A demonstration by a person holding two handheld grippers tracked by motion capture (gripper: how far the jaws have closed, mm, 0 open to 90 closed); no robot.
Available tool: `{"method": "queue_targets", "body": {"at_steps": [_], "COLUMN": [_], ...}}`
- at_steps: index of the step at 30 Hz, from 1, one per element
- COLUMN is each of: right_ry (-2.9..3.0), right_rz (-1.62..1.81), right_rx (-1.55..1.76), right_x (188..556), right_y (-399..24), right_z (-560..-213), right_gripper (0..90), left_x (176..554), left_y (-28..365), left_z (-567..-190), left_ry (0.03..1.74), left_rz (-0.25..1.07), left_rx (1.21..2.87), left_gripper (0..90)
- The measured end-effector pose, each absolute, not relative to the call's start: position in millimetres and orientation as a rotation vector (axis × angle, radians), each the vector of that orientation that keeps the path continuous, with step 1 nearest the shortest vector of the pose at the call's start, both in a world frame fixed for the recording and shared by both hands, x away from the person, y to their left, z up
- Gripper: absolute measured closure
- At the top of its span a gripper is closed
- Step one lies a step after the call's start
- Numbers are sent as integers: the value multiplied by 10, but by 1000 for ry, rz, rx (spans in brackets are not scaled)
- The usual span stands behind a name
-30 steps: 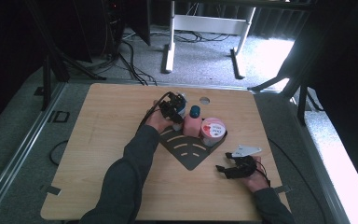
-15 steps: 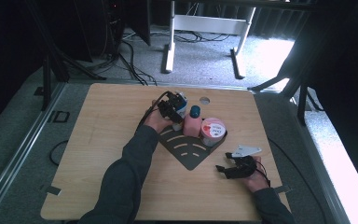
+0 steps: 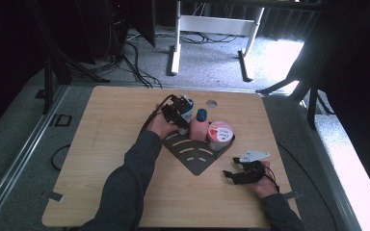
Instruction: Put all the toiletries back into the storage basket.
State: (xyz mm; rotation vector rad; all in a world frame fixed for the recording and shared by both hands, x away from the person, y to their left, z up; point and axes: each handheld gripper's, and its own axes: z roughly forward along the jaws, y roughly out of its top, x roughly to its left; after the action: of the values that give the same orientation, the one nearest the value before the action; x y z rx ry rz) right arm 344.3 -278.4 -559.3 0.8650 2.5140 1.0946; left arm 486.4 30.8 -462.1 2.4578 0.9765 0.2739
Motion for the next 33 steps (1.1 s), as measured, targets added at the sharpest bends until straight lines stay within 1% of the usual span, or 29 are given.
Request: {"method": "queue_targets", "body": {"at_steps": [2,6,15,24,33], "right_ry": [2514,2514,2514,2515,2515], "right_rz": [1095,1095,1095,1095,1096], "right_rx": [865,865,864,866,867], "right_x": [3443,3442,3443,3442,3443], "right_y": [-2784,-2784,-2784,-2784,-2784], "right_z": [-5593,-5593,-5593,-5593,-5593], "right_gripper": [269,269,269,268,268], "left_x": [4859,4817,4800,4748,4723], "left_y": [314,320,414,504,719], "left_z": [-4619,-4595,-4559,-4499,-4545], "left_ry": [974,962,976,979,1026], "left_rz": [267,306,314,330,341], "left_rx": [2454,2452,2440,2442,2423], "left_gripper": [400,375,344,344,354]}}
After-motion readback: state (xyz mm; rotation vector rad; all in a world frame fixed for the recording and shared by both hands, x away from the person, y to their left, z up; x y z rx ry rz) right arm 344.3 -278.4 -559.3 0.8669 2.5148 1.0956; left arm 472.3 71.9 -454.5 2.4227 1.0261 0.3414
